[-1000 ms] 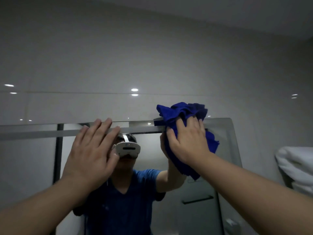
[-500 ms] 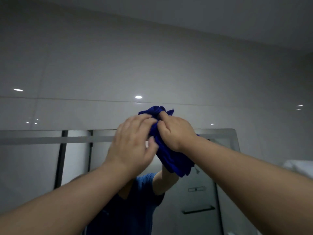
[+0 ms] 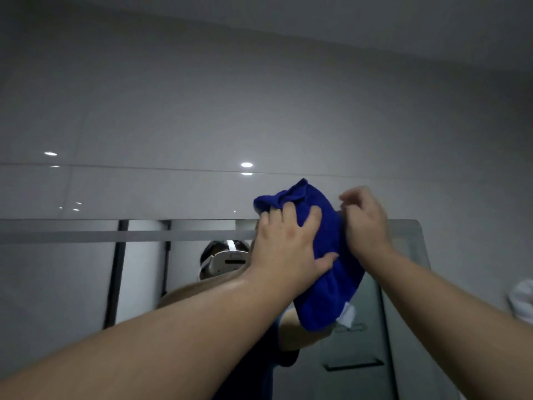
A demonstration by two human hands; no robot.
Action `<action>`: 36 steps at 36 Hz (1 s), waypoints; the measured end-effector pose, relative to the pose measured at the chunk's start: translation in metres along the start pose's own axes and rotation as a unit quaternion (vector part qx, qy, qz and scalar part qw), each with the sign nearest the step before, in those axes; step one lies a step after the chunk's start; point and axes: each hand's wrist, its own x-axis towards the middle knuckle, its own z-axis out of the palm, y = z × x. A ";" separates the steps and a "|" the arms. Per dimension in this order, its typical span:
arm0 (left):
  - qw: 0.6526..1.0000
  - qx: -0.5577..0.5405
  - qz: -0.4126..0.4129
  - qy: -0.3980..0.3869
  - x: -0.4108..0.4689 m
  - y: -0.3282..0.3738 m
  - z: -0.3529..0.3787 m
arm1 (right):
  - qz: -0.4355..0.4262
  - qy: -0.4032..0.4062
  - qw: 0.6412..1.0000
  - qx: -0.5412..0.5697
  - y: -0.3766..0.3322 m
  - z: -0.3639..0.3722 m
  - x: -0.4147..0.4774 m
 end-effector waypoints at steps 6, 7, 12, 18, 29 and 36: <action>0.998 -0.019 0.005 0.051 0.004 -0.017 -0.001 | -0.064 -0.036 0.997 -0.023 0.020 0.010 -0.009; 0.998 -0.023 -0.003 0.061 0.002 -0.024 -0.001 | -0.077 -0.040 0.993 -0.075 0.023 0.009 -0.008; 0.993 -0.036 -0.028 0.108 -0.019 -0.070 -0.001 | -0.129 -0.054 0.975 -0.172 0.040 0.001 -0.013; 0.992 -0.016 -0.049 0.114 -0.050 -0.144 -0.017 | -0.154 -0.007 0.963 -0.220 0.041 0.007 -0.011; 0.979 0.034 -0.158 0.125 -0.110 -0.302 -0.048 | -0.153 0.001 0.958 -0.244 0.040 0.007 -0.010; 0.975 0.002 -0.198 0.096 -0.138 -0.364 -0.085 | -0.128 0.001 0.958 -0.255 0.024 0.010 -0.014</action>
